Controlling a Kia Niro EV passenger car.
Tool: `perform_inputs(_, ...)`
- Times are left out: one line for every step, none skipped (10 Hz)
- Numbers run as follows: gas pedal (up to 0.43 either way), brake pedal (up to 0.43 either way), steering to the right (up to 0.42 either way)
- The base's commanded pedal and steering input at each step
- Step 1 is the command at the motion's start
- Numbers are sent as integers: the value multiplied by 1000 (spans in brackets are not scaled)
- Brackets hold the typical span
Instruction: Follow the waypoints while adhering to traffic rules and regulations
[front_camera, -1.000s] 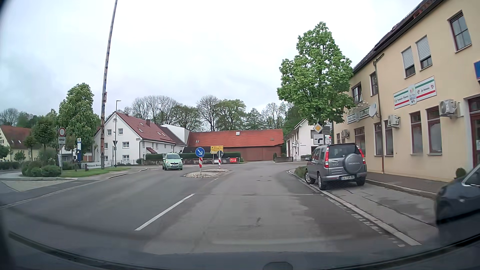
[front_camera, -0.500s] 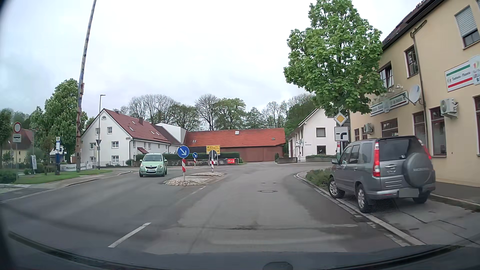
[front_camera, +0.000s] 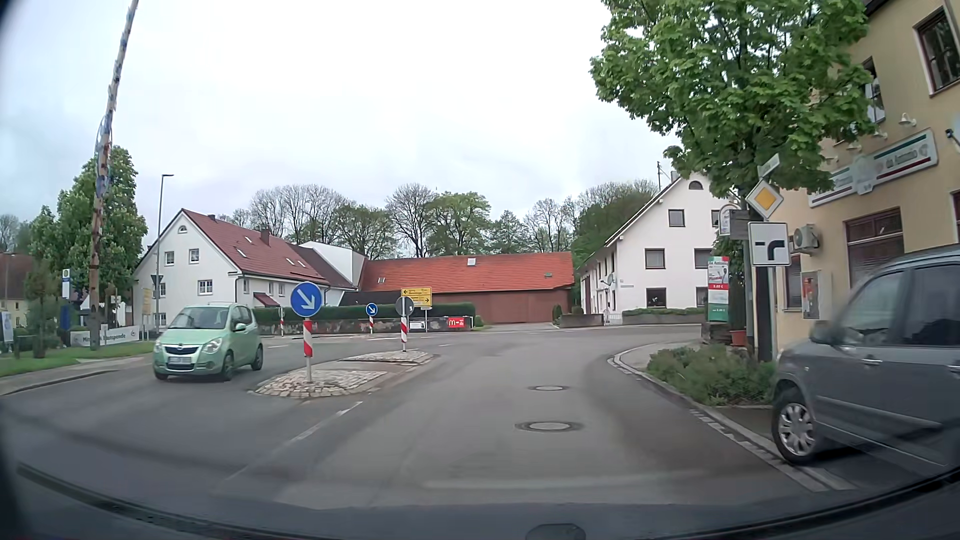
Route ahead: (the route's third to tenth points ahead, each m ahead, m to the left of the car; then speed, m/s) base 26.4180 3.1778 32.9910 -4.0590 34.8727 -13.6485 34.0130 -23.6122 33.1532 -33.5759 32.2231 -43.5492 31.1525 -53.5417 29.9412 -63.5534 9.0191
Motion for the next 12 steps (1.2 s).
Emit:
perform_inputs(28, 0, 9)
perform_inputs(28, 0, 9)
perform_inputs(28, 0, 9)
perform_inputs(28, 0, 9)
perform_inputs(28, 0, 10)
perform_inputs(28, 0, 12)
perform_inputs(39, 0, 14)
perform_inputs(47, 0, 21)
perform_inputs(59, 0, 34)
perform_inputs(59, 0, 48)
perform_inputs(59, 0, 56)
perform_inputs(59, 0, 63)
